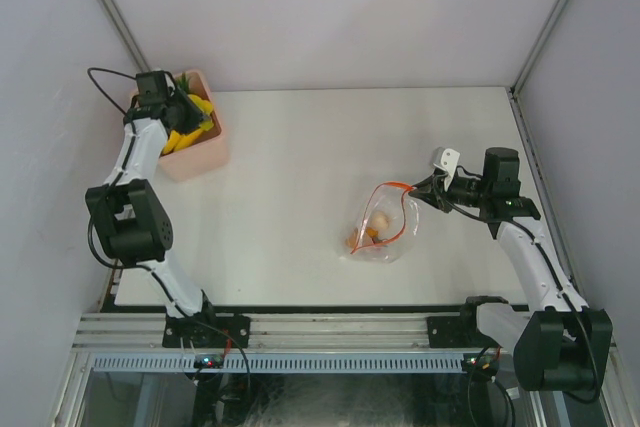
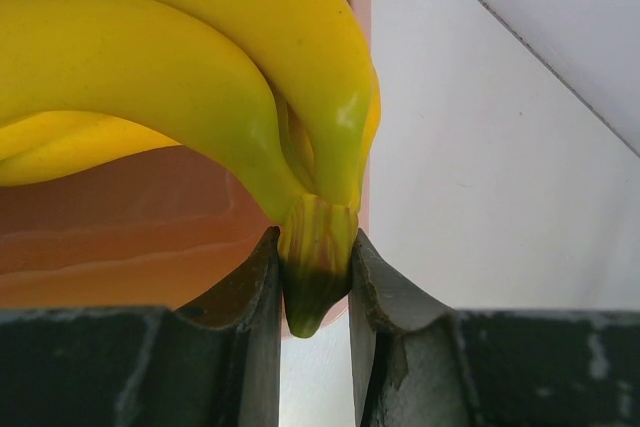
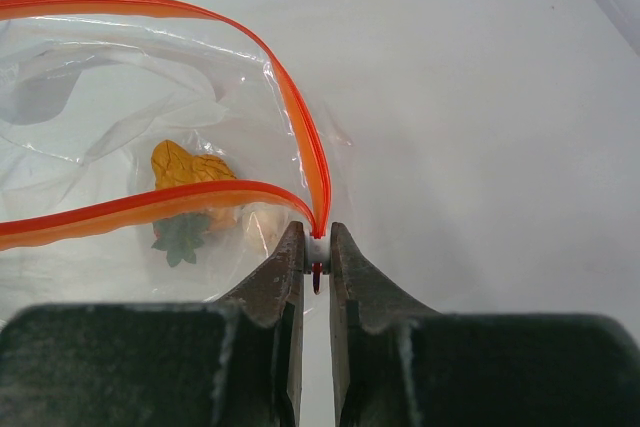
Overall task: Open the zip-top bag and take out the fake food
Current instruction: Place the fake fruit in the bin.
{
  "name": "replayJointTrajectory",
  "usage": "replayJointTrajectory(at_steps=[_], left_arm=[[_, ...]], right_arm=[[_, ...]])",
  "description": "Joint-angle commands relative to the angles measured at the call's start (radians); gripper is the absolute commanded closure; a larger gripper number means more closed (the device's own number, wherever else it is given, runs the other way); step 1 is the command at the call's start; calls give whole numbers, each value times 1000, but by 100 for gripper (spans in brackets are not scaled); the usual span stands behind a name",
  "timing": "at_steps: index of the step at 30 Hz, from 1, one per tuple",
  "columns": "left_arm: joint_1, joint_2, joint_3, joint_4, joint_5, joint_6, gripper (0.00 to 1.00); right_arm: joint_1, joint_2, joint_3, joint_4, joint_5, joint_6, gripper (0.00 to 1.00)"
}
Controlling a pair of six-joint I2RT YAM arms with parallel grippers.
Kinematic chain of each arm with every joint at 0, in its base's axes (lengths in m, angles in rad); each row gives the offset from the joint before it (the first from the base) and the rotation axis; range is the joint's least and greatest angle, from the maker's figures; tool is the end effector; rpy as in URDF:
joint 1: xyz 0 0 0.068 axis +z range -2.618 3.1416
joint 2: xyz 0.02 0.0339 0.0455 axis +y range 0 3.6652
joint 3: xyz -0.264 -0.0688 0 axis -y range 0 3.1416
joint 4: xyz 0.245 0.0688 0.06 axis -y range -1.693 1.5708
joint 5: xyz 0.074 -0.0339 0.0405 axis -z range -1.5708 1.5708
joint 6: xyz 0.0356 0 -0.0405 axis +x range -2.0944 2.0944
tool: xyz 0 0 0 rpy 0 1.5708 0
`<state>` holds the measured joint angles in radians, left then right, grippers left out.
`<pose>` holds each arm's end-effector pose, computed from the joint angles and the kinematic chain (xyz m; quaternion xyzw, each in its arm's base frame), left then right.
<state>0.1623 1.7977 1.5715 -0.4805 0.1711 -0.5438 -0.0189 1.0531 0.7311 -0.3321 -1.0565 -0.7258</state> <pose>0.4101 0.0610 0.3034 -0.2793 0.8614 -0.1553 0.3949 0.2139 0.0270 0.2666 -0.4773 0.6495 0.2820 0.5204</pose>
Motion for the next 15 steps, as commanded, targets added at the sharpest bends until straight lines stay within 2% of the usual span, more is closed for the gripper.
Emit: replayJointTrajectory(at_steps=[1,3,8,10,12,15], left_arm=[[12,-1,75,40,17,-21,85],[15,4,79,35,12,-22,78],[22,4,80,31,1,-27,48],[23,-3,83,28,-6,-25,41],[23,-16,83,27,-22,-21,28],[23,-54,77,35,-42,-5,23]], right_arm=[[2,1,-4,16,-17,-15,100],[2,1,-4,16,-17,-15,100],[2,1,-3,15,-17,-15,100],[2,1,-3,16,-16,-16,100],[2,2,-3,16,-18,-15,100],[3,2,-3,15,-19,-17,100]])
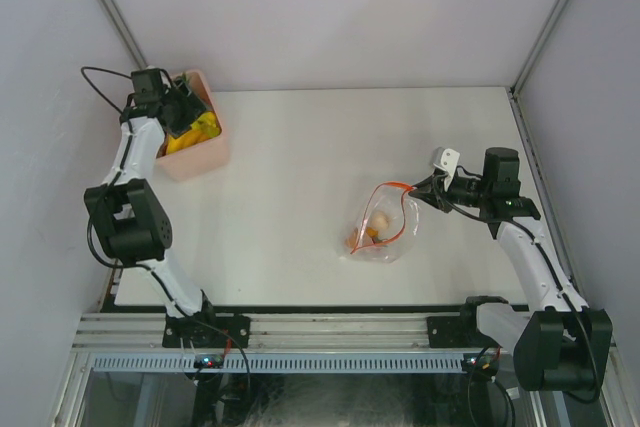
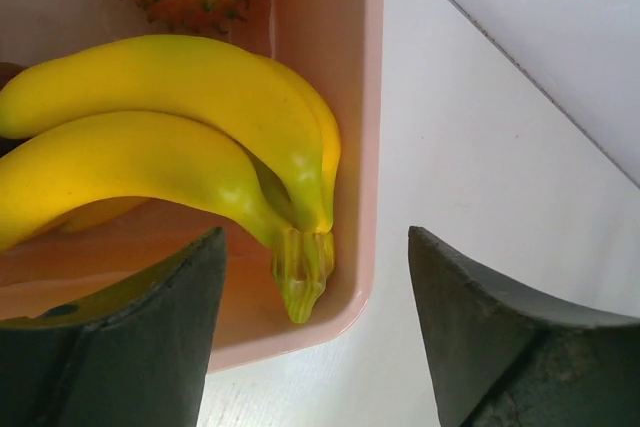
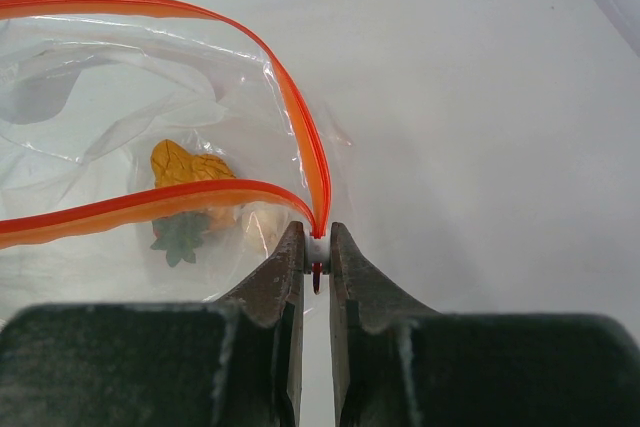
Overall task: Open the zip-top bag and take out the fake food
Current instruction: Place the fake fruit in the bin.
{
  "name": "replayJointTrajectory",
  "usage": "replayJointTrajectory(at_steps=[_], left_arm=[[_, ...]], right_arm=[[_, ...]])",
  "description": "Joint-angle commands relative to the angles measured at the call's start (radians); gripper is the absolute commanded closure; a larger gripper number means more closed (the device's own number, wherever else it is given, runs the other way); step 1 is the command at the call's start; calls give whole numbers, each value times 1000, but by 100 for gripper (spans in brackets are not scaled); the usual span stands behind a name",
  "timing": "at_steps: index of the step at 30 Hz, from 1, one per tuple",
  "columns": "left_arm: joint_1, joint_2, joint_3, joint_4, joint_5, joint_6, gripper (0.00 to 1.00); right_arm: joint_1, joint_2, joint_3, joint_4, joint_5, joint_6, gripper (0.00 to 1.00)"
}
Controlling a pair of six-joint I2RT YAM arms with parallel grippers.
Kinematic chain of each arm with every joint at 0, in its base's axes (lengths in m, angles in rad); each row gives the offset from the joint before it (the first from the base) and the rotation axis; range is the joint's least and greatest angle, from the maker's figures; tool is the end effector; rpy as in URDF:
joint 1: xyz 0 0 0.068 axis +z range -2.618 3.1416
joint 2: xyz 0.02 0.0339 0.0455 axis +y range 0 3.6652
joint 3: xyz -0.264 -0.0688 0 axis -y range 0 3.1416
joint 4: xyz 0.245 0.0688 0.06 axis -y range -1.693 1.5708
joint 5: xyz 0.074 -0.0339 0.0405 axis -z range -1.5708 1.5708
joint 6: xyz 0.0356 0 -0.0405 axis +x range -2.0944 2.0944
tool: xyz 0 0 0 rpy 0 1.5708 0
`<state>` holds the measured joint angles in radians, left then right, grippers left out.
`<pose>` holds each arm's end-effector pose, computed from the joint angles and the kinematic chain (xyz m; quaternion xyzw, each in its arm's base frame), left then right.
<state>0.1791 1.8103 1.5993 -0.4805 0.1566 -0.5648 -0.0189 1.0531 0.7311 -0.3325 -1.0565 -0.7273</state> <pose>0.4131 0.0692 0.3077 -0.2968 0.8525 -0.1508 0.4029 0.2139 0.0270 0.2666 -0.4778 0.6492 0.2817 0.5205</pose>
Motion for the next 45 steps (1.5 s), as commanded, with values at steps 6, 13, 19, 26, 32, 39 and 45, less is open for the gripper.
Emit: replayJointTrajectory(at_steps=[6,13,19,26,32,39,45], left_arm=[[7,-213,-75,160,4,55,21],[-10,-437,-349,388,102,-5,18],[-127,-615,-549,531,148,-42,19],[-412,-732,-653,607,179,-17,22],[-647,-796,-737,711,134,-43,26],[-919,-768,-719,718,32,-39,35],[-1038,-708,-685,680,-20,-30,49]], right_arm=[[2,5,-4,13,-21,-18,100],[3,4,-4,10,-28,-24,100],[4,0,-3,1,-54,-35,100],[5,-8,-4,-8,-82,-41,100],[8,-7,-4,-11,-90,-41,100],[13,-8,-4,-8,-95,-30,100],[18,-9,-3,-13,-103,-34,100]])
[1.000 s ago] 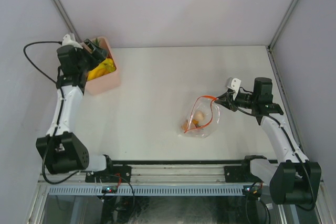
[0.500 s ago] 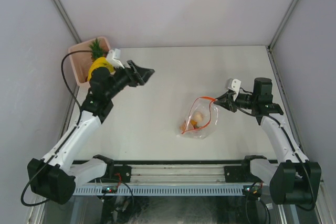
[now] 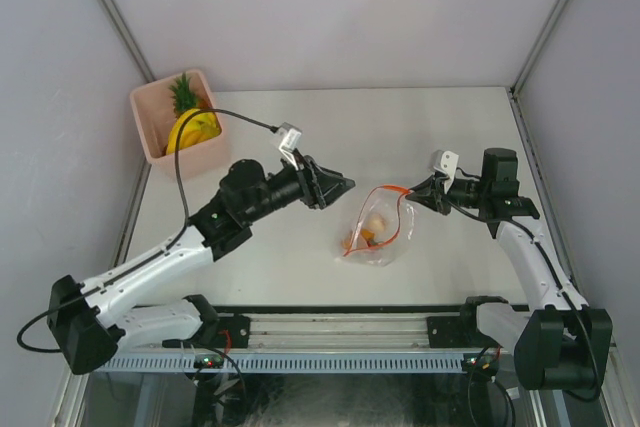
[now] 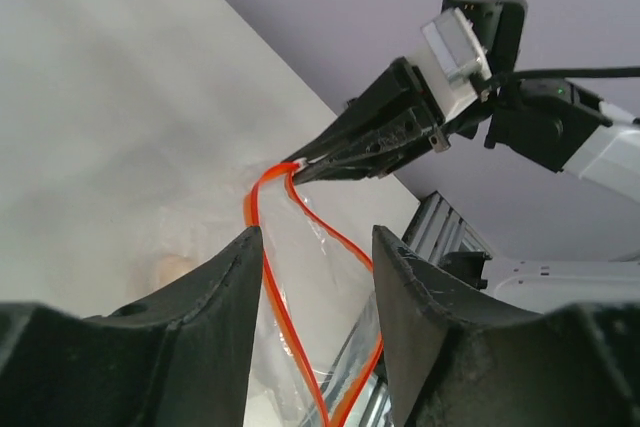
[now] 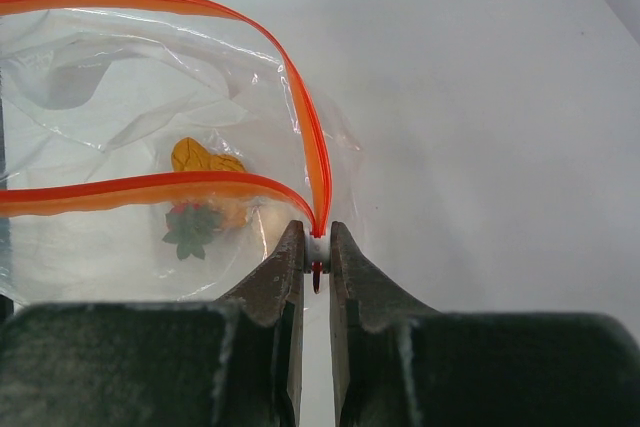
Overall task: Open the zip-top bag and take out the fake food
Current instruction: Place the fake fruit in the bin, then pick up the fake vegetable from the zipper food storage bag.
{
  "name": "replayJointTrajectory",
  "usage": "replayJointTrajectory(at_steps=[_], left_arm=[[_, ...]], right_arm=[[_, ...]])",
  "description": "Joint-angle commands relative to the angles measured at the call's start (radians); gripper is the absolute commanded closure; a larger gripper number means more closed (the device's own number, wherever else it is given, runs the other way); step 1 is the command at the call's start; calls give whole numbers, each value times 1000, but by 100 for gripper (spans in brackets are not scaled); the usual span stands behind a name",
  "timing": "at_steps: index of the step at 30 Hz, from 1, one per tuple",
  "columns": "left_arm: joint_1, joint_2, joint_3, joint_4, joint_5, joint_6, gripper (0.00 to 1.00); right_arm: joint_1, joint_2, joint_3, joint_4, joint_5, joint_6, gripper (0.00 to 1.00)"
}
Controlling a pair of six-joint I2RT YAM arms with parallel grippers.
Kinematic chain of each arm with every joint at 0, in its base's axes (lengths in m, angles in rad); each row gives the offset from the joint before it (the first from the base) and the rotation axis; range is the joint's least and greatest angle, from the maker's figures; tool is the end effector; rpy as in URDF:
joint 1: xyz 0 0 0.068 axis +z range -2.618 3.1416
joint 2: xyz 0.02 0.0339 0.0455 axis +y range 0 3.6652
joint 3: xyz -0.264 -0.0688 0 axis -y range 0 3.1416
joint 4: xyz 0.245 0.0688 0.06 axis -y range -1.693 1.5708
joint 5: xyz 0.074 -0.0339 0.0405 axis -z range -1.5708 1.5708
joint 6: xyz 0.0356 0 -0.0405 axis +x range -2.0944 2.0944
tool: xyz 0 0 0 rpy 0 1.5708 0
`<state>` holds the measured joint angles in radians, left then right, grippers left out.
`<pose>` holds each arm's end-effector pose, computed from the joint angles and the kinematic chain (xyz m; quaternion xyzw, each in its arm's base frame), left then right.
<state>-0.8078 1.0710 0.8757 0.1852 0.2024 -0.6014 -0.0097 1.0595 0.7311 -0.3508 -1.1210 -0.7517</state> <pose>0.1706 -0.1888 0.3554 0.1435 0.6959 -0.5081 0.4867 0.2120 0.0300 0.2653 -0.4907 0.6291 0.3096 0.5173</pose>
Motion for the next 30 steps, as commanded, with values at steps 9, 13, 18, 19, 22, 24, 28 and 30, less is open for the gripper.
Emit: replayJointTrajectory(at_steps=[9,13,18,19,22,24,28,30], left_arm=[[-206,168,159,-85,-136,40,70],[-237,232,200,-147,-147,48,77],[-240,290,219,-215,-186,51,80],[-240,298,221,-223,-197,52,80],[-239,327,229,-248,-216,63,80],[-239,355,238,-265,-211,74,79],[-240,415,275,-327,-236,114,77],[-237,443,299,-372,-272,144,76]], right_arm=[[17,-9,-3,5,-27,-10,100],[17,-10,-4,4,-27,-9,100],[18,-14,-4,4,-31,-8,100],[18,-15,-3,4,-33,-8,100],[19,-15,-3,2,-37,-8,100],[20,-15,-3,-1,-45,-11,100],[22,-24,-4,-25,-90,-41,100],[26,-30,-4,-40,-112,-48,100]])
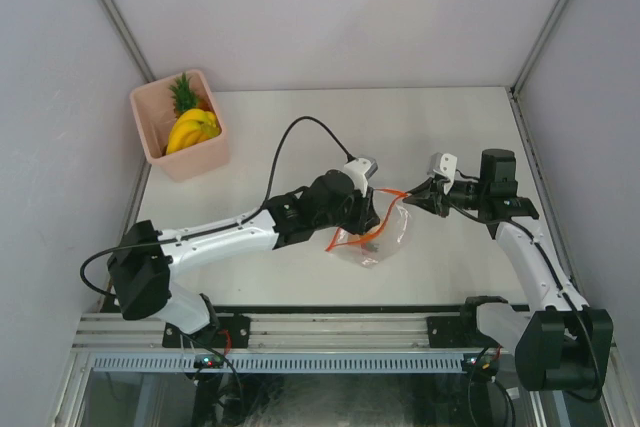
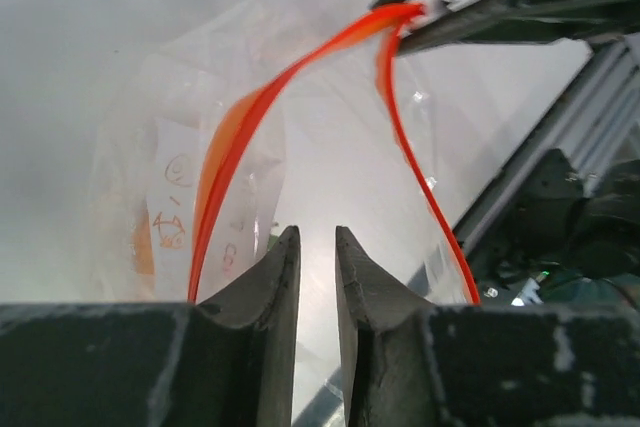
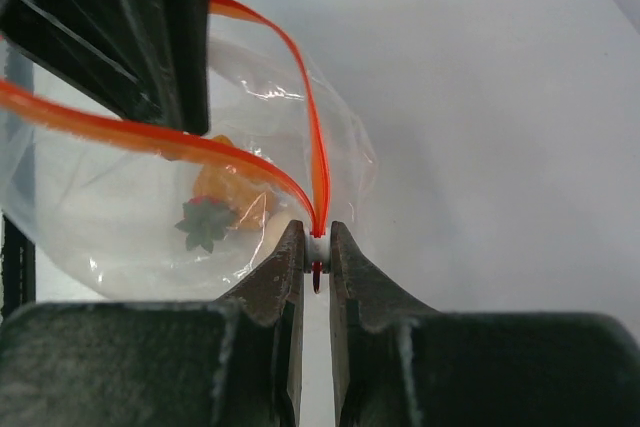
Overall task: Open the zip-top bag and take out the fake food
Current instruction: Pick up the fake vegetable from the zipper food storage bag.
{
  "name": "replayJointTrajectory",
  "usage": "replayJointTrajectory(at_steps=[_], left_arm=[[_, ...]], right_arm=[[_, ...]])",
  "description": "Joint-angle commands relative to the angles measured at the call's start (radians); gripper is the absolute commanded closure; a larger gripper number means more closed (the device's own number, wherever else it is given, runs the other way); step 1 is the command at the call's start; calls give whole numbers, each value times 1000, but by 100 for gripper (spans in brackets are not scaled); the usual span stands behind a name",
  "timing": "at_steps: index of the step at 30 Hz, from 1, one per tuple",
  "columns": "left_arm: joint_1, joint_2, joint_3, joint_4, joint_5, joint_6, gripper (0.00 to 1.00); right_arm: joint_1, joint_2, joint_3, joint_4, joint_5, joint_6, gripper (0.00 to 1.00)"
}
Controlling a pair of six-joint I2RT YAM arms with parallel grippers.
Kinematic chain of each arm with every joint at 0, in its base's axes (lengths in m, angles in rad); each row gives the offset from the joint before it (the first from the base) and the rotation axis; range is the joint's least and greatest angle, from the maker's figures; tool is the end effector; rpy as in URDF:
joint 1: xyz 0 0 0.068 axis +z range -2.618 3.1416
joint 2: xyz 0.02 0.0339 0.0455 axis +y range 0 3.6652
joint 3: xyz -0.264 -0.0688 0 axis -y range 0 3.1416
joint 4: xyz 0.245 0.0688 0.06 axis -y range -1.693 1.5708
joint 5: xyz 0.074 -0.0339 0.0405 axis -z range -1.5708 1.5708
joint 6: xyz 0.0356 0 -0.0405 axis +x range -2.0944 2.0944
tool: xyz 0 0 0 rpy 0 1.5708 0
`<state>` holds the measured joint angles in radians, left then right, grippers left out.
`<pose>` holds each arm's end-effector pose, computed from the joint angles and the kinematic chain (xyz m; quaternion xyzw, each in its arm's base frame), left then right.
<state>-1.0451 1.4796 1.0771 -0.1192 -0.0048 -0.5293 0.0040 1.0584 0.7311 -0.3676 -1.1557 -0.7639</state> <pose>0.1707 -0.2939 0.2810 0.2196 0.8372 -0.3533 0.3550 0.2096 0.0334 0.2651 -0.4989 0.6166 0.3276 0.5134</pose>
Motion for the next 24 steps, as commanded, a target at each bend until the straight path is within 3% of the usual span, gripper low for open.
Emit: replayJointTrajectory(at_steps=[1,6,13,18,24], left_arm=[[1,48,111,-89,-85,92,75],[47,97,195,-172,-163,212,71],[98,117,244,-185,-36,324,62],[98,135,165,-154,22,325,58],[98,95,6,29,6,341,52]], right_arm=[[12,-34,-4,-36,-91,-61,100],[22,-55,-3,-108,-162,-157,100],[50,-29,-4,-140,-156,-202,100],[79,-8,-4,-107,-108,-165,100],[88,20,-3,-84,-72,-132,100]])
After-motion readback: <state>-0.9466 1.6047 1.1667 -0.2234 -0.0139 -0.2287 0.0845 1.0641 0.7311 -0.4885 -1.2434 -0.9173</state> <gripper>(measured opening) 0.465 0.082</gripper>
